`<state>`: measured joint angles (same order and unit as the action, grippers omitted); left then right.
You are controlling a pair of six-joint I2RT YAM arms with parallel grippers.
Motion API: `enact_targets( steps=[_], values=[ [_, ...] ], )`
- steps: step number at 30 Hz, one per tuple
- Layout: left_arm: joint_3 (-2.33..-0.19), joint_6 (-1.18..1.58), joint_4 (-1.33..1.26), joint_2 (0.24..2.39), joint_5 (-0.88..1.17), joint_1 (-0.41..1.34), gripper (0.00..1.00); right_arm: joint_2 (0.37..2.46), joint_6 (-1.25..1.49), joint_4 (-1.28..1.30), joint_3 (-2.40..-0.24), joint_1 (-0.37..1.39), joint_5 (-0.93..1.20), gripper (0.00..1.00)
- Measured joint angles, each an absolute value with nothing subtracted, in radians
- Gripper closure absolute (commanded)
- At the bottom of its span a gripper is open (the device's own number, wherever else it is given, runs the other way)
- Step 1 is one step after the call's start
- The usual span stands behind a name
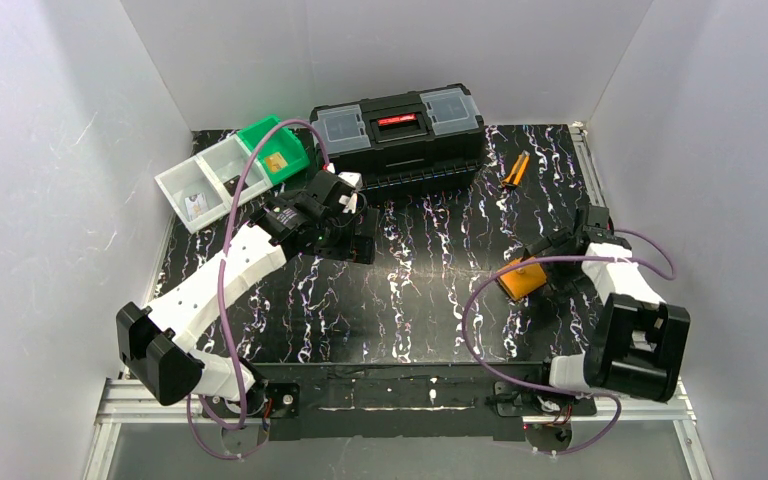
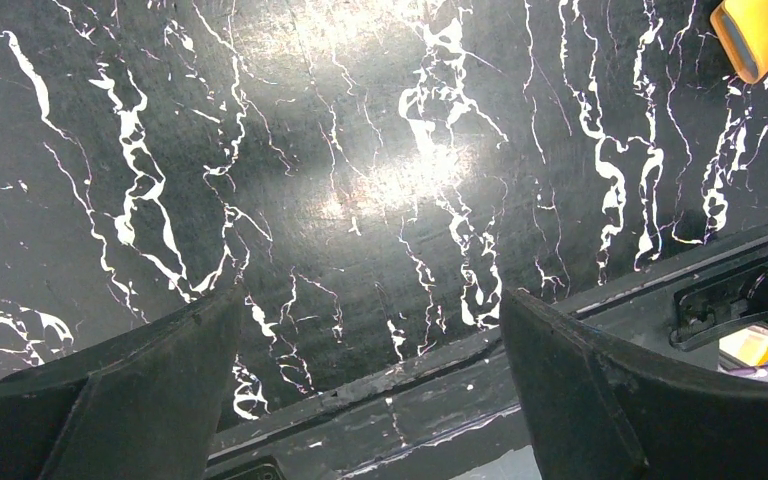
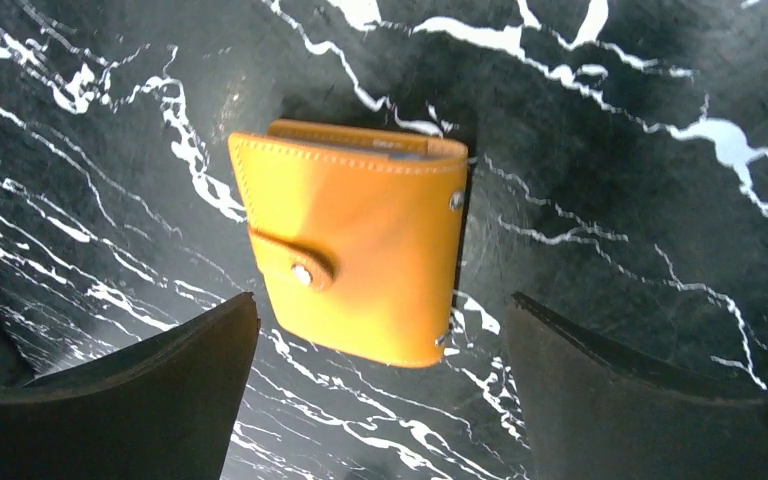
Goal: Take the credit cards out of the card holder
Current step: Move the card holder to the center of the board.
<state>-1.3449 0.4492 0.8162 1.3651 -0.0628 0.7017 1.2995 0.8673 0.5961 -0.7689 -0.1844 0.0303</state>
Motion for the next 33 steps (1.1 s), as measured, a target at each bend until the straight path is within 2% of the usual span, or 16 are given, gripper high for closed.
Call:
enact_targets(
  steps=[2,11,15,22,23,26,27,30,33],
  values=[
    [-1.345,0.445,0.817,1.365,-0.062,0.702,0.0,1.351,0.861,0.569,-0.769,-0.215,0.047,0.11],
    [-1.345,0.437,0.82,1.365,-0.064,0.702,0.01,1.538,0.822,0.542,-0.859,-0.245,0.08,0.55],
    [-1.338,0.439,0.819,1.366,-0.067,0.702,0.0,1.547,0.806,0.542,-0.88,-0.197,0.078,0.63],
    [-1.302,0.457,0.809,1.393,-0.066,0.702,0.0,1.554,0.81,0.517,-0.883,0.064,0.094,0.65],
    [-1.296,0.462,0.809,1.401,-0.066,0.702,0.0,1.561,0.812,0.508,-0.883,0.11,0.101,0.61],
    [-1.275,0.475,0.795,1.426,-0.063,0.702,0.0,1.585,0.821,0.493,-0.888,0.232,0.118,0.4],
    [-1.268,0.478,0.791,1.433,-0.063,0.702,0.0,1.587,0.822,0.492,-0.888,0.257,0.125,0.36],
    [-1.257,0.487,0.783,1.451,-0.063,0.702,0.0,1.551,0.839,0.477,-0.86,0.278,0.137,0.34],
    [-1.257,0.491,0.764,1.467,-0.062,0.702,0.0,1.451,0.844,0.486,-0.83,0.213,0.118,0.32]
  ],
)
